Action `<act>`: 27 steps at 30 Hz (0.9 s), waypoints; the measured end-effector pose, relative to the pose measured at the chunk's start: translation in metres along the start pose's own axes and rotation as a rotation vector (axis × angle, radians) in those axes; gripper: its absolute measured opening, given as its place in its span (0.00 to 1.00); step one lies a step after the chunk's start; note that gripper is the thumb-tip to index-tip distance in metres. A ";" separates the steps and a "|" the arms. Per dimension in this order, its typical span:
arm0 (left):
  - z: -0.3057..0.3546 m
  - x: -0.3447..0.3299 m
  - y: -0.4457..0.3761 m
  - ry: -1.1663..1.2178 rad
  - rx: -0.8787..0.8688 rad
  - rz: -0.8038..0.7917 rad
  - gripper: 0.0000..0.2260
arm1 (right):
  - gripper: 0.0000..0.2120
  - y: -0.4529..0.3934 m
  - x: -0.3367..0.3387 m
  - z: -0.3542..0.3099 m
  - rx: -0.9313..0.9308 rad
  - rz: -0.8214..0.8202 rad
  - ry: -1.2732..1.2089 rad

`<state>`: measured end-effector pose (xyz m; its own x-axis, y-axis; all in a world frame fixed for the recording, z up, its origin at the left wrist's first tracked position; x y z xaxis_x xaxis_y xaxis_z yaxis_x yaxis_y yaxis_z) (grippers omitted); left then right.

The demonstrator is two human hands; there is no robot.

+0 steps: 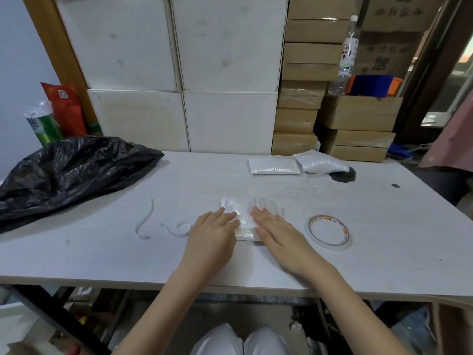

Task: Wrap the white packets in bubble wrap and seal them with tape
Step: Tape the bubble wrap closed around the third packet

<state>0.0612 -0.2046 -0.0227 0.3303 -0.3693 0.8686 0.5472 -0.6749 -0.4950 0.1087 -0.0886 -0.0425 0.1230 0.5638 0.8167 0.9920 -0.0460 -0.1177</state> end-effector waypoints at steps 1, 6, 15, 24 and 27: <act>-0.004 -0.004 0.003 0.074 0.036 -0.026 0.15 | 0.21 -0.002 0.007 -0.002 -0.027 0.032 -0.032; -0.023 -0.006 0.011 0.300 0.363 -0.003 0.05 | 0.08 -0.016 0.033 -0.052 0.167 0.437 0.197; -0.043 -0.017 0.032 0.752 0.788 -0.047 0.15 | 0.05 -0.037 -0.001 -0.037 -0.129 0.164 -0.198; -0.044 -0.013 0.028 0.941 0.714 -0.028 0.05 | 0.05 -0.043 -0.006 -0.030 -0.110 0.104 -0.295; -0.043 -0.010 0.027 0.957 0.654 -0.054 0.09 | 0.05 -0.045 -0.004 -0.030 -0.095 0.115 -0.302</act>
<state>0.0394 -0.2466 -0.0443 -0.2696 -0.8707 0.4114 0.9281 -0.3489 -0.1302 0.0647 -0.1133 -0.0234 0.2346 0.7688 0.5949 0.9720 -0.1923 -0.1347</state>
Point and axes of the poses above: each hand's wrist, its own y-axis away from the middle knuckle, its own x-axis out of the back of the hand, z = x × y, the point moved 8 cm from there along -y, towards the middle knuckle, and after that the axes turned 5 degrees about -y, right-handed, at the moved point
